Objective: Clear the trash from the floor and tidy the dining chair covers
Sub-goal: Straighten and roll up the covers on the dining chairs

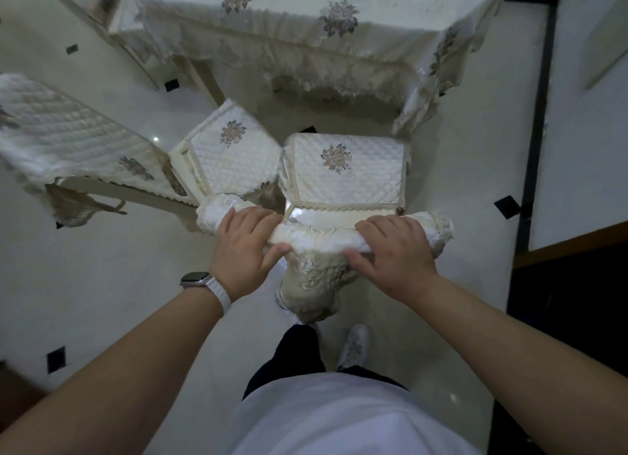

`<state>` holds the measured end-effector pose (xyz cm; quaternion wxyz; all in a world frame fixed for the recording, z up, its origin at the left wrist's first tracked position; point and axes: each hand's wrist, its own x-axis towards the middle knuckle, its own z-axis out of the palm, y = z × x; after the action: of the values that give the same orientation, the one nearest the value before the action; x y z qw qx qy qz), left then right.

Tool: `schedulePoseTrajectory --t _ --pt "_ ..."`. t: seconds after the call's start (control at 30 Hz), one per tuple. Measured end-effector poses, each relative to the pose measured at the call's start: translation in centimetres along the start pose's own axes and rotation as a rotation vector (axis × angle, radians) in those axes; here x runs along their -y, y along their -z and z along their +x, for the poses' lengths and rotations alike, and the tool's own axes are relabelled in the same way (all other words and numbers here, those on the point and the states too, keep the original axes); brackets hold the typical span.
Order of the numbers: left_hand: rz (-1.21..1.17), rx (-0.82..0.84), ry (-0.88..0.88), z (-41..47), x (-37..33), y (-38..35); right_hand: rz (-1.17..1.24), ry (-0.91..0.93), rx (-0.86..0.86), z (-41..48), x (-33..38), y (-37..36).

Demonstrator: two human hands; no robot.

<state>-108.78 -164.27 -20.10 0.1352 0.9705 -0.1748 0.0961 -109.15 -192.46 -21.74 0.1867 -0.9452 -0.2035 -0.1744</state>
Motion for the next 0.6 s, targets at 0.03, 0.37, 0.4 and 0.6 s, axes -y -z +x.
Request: schedulePoseTrajectory --t 0.03,0.37,0.4,0.6 --pt "-0.022 -0.005 -0.01 0.2 0.1 -0.2 0.0 0.008 -0.017 0.1 -0.2 -0.2" --pt "-0.096 -0.036 -0.047 2.7 1.3 -1.0 -0.02 0.053 -0.106 2.4 -2.2 -1.5" --pt "-0.098 -0.033 -0.047 3.2 1.4 -1.0 -0.018 0.052 -0.104 2.8 -2.4 -1.6" --pt "-0.115 -0.018 -0.043 6.1 2.6 -1.4 -0.034 0.05 -0.094 5.3 -3.8 -2.5"
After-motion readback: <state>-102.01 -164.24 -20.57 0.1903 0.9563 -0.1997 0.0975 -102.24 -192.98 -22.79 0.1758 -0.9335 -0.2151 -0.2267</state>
